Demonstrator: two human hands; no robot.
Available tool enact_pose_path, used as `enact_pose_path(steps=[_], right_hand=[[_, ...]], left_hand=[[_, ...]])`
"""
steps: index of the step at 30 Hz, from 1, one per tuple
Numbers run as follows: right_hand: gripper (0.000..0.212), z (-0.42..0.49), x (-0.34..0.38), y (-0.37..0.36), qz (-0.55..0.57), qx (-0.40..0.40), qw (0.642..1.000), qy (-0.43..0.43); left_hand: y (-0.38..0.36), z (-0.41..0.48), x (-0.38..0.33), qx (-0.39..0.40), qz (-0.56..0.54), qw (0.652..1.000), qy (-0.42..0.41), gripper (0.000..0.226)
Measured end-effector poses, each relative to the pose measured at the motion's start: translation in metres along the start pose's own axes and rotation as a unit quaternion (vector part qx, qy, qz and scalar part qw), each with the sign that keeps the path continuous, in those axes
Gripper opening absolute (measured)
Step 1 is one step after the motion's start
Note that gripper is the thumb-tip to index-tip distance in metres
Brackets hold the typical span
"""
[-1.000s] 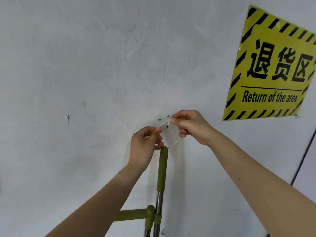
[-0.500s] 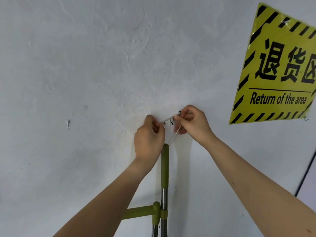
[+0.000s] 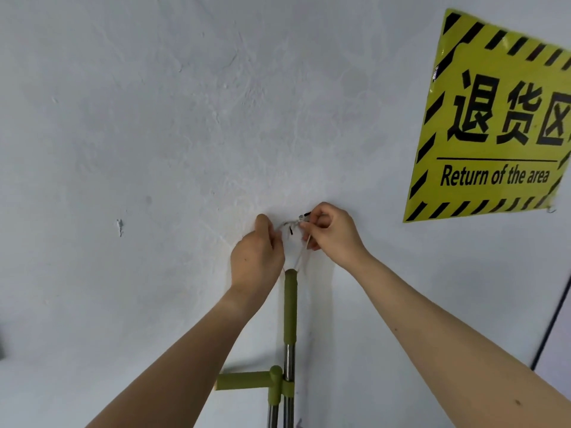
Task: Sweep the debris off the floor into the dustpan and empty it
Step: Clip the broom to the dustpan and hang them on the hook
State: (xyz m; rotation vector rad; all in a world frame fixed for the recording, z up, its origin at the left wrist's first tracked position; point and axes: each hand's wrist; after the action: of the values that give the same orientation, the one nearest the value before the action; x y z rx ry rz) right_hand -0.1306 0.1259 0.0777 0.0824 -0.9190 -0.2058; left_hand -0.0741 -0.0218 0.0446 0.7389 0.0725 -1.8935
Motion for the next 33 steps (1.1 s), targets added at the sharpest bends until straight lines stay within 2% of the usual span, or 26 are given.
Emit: enact_pose_path(steps=[3,7,10,14,23,28,30,33], right_hand=[[0.022,0.004,0.001,0.004,-0.023,0.001,0.998,0.050],[0.022,0.007,0.004,0.009,-0.037,-0.054,0.994,0.091],[0.021,0.008,0.005,0.006,-0.025,-0.067,0.995,0.063],[0.022,0.010,0.004,0.005,-0.029,-0.009,0.999,-0.013],[0.021,0.003,0.000,0.002,-0.039,-0.006,0.999,-0.015],[0.022,0.002,-0.003,0.006,-0.062,-0.062,0.989,0.122],[0.019,0.004,0.000,0.007,-0.076,-0.077,0.984,0.145],[0.019,0.012,0.005,0.006,0.001,-0.060,0.998,0.028]], left_hand=[[0.004,0.003,-0.002,0.016,0.010,1.000,-0.002,0.019],[0.003,0.011,-0.012,0.022,0.008,1.000,0.000,0.016],[0.004,0.013,-0.017,0.027,0.021,0.999,-0.005,0.014],[0.005,0.011,-0.014,0.044,0.027,0.998,-0.028,0.013],[0.001,0.011,-0.012,0.061,0.042,0.996,-0.045,0.013],[0.000,0.012,-0.008,0.043,0.000,0.999,-0.016,0.014],[-0.001,0.011,-0.008,0.036,0.002,0.999,-0.025,0.015],[-0.001,0.011,-0.009,0.038,-0.003,0.999,-0.021,0.015]])
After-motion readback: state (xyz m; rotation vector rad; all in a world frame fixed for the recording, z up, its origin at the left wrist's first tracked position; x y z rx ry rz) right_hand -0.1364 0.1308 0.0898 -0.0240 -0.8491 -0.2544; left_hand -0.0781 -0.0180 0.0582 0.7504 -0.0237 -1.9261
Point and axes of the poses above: each hand's wrist, its own z-axis towards the middle knuckle, its own y-axis out of the back of the hand, x = y × z, and after that the axes turned 11 degrees about -x, right-handed
